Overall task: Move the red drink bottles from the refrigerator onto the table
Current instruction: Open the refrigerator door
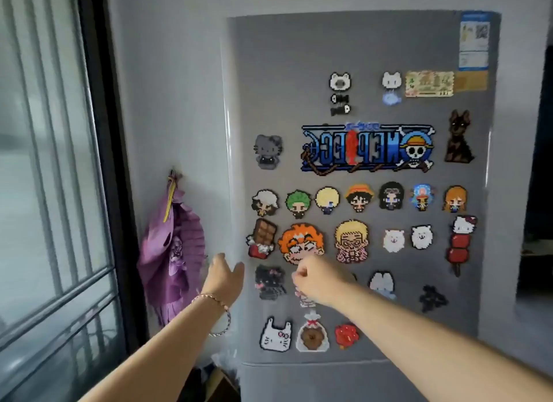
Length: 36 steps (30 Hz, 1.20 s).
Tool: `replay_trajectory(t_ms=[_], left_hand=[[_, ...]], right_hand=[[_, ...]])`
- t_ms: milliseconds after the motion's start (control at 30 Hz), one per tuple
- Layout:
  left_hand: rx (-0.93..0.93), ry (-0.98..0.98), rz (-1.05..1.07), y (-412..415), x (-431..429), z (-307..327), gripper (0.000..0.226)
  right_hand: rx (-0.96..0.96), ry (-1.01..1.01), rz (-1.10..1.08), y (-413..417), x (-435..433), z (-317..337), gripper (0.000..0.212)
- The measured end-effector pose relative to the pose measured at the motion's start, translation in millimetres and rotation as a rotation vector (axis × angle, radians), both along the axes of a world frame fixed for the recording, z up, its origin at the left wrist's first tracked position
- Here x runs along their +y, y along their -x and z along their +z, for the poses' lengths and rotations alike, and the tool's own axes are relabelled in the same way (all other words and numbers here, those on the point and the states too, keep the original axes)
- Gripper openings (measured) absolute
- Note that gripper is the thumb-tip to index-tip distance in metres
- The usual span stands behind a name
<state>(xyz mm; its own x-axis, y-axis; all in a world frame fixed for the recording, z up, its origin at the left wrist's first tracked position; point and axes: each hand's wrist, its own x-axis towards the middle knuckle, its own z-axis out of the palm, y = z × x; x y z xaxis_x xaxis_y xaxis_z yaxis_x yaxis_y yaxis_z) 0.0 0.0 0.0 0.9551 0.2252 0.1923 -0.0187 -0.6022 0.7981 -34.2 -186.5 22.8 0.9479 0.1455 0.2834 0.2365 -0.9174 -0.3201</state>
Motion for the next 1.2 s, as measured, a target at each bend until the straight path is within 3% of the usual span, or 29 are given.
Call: replay_trajectory(t_ms=[100, 200, 367, 600, 1000, 1200], left_hand=[[-0.076, 0.045, -0.008, -42.6, 9.6, 1.6, 0.057], [-0.137, 0.06, -0.08, -67.2, 7.0, 1.1, 0.021], [-0.245, 0.08, -0.071, -70.3, 3.0, -7.9, 0.026], [-0.104, -0.018, -0.06, -54.3, 3.7, 6.8, 0.032], [-0.252, -0.031, 0.069, 143.1, -56.2, -6.2, 0.03], [-0.261, -0.076, -0.035, 256.8, -126.5, -1.5, 0.025]], right_hand=[[-0.07, -0.004, -0.095, -30.9, 9.3, 5.5, 0.044], [-0.083, 0.035, -0.148, -45.3, 9.8, 13.3, 0.038], [-0.072, 0.06, -0.174, -36.8, 3.9, 13.5, 0.044], [-0.042, 0.009, -0.181, 19.0, -22.0, 7.0, 0.031], [-0.183, -0.051, -0.027, 178.1, -96.2, -5.4, 0.028], [-0.278, -0.134, 0.054, 265.7, -125.0, 17.0, 0.039]])
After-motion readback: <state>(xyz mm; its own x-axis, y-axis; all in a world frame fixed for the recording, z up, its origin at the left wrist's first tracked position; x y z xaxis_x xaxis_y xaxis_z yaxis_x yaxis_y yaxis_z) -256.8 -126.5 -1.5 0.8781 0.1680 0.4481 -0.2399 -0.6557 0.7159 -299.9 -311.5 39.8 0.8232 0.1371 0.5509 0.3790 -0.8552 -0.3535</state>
